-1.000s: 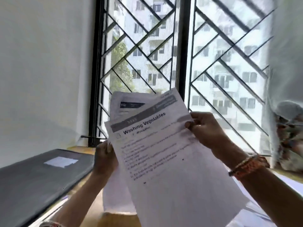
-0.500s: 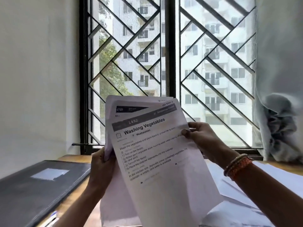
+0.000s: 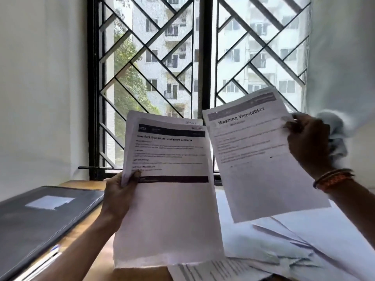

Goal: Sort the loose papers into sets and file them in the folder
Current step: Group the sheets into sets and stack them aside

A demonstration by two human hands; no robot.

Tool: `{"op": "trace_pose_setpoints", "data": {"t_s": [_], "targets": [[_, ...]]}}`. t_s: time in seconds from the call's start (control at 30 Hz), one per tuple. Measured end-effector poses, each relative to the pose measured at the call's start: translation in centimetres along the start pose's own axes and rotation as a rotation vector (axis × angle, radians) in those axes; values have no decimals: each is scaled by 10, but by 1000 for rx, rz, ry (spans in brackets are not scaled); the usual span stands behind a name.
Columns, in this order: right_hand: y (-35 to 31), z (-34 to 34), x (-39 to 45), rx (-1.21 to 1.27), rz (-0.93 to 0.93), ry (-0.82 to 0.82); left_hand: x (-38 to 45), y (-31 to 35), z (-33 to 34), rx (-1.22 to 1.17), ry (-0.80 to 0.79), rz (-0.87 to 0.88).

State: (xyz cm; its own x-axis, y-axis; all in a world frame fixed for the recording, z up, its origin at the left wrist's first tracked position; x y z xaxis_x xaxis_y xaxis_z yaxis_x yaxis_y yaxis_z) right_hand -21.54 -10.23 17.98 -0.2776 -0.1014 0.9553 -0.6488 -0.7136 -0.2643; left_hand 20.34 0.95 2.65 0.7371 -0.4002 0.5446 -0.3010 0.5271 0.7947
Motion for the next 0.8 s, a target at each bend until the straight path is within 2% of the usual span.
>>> {"op": "trace_pose_setpoints", "data": {"t_s": [0.13, 0.23, 0.37, 0.47, 0.57, 0.6, 0.63, 0.67, 0.73, 0.8], "targets": [[0, -49, 34, -124, -183, 89, -1, -6, 4, 25, -3, -62], [-24, -57, 28, -124, -354, 20, -1, -8, 4, 80, 17, -69], [-21, -31, -59, -226, -478, -358, 0, -17, -3, 196, 38, -55], [15, -6, -134, -308, -225, -873, 4, -13, -16, 286, 144, -10], [54, -1, -177, -654, -166, -1378, 11, -2, -38, 356, 331, 28], [59, -5, -188, -699, -116, -1555, 14, -1, -47, 362, 386, 28], [59, -6, -190, -692, -56, -1625, 17, -1, -54, 367, 425, 22], [54, 0, -187, -672, -34, -1630, 19, -2, -60, 377, 459, 11], [23, 18, -185, -613, -184, -1560, 20, -4, -68, 412, 498, -30], [-26, 39, -198, -425, -286, -1484, 19, -6, -66, 439, 475, -44]]}}
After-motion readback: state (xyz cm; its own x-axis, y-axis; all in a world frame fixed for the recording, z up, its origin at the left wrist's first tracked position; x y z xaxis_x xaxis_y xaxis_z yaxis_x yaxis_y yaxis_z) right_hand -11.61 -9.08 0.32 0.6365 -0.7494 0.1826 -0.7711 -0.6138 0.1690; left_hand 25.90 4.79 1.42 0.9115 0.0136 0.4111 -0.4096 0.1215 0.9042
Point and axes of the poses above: each hand's wrist, its own x-axis towards the middle knuckle, its own z-axis out of the palm, y = z × x, the point moved 10 cm from there along x, towards the middle knuckle, and after that the axes turned 10 degrees about y, right-handed, at the moved point
